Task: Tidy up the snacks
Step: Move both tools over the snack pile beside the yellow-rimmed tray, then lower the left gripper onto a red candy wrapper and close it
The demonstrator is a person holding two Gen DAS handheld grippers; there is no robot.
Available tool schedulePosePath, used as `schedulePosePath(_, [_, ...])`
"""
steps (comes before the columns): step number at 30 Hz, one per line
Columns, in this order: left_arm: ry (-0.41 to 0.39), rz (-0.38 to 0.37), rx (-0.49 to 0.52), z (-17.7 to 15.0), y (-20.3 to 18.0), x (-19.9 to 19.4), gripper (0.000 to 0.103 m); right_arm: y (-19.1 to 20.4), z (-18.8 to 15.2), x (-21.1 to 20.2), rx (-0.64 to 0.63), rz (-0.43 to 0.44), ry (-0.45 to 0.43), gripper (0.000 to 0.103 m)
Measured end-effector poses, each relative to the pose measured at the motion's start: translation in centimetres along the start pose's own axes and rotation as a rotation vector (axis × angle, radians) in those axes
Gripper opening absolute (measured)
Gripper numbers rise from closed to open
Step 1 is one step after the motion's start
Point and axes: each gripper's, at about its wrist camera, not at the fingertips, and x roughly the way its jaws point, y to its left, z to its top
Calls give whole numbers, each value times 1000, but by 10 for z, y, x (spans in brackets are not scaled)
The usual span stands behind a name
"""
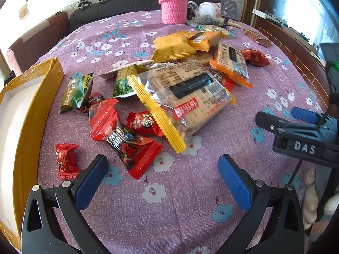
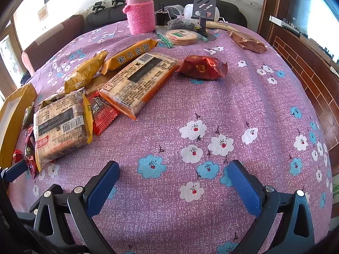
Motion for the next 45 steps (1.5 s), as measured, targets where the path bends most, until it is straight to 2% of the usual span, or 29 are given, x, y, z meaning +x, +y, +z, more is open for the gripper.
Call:
schedulePosePath(2, [0,-64,1,-2,3,-5,103,0,0,0,1,-1,-2,103])
schedulePosePath(4, [-12,-158,-51,-5,14,-13,103,0,1,0,2,-2,-2,103])
schedulePosePath(6, [-34,-239,-107,-11,26,-23,86,0,1,0,4,-4,-4,103])
schedulePosePath(8, [-35,-307,-144,-18,37,-34,75,0,1,0,6,-7,-6,103])
schedulePosePath(9, [-50,-314,-149,-21,41,-41,74,0,1,0,8,-8,-7,103])
schedulePosePath(12, [-129,-258,-146,-28,56,-67,74,0,1,0,11,-10,-9,103])
schedulePosePath(18, [-180,-210,-142,-37,83,-100,74,1,2,1,4,-15,0,103])
schedulePosePath(20, [-204,-214,-151,-40,91,-109,74,1,1,-4,7,-49,-2,98])
schedulePosePath(21, [-214,-213,-151,-41,93,-111,72,2,-1,-9,7,-66,-12,91])
schedulePosePath(22, [-225,-210,-146,-43,95,-114,68,4,-3,-14,6,-59,-24,89])
schedulePosePath(24, [-230,-200,-127,-42,95,-113,54,11,-7,-29,-2,-18,-71,87])
schedulePosePath(25, [-229,-201,-118,-43,95,-113,49,16,-8,-37,-13,15,-95,86])
schedulePosePath(26, [-224,-198,-104,-42,94,-111,41,23,-9,-47,-31,91,-122,83])
schedulePosePath(27, [-221,-192,-94,-43,92,-110,38,30,-9,-53,-47,171,-135,79])
schedulePosePath(30, [-219,-191,-87,-46,93,-111,38,62,-6,-66,-116,389,-128,68])
schedulePosePath(31, [-217,-192,-91,-47,95,-111,38,74,-6,-68,-144,425,-120,67])
schedulePosePath(33, [-218,-189,-101,-48,102,-113,38,105,-4,-65,-221,488,-101,50])
schedulePosePath(35, [-222,-192,-101,-51,108,-118,38,133,-1,-58,-280,514,-83,43])
schedulePosePath(40, [-216,-175,-101,-53,125,-125,38,181,-2,-38,-374,510,-56,43])
schedulePosePath(43, [-205,-208,-119,-47,128,-123,38,176,-3,-44,-350,547,-74,41])
schedulePosePath(45, [-196,-248,-108,-39,119,-117,38,159,5,-52,-304,548,-118,42])
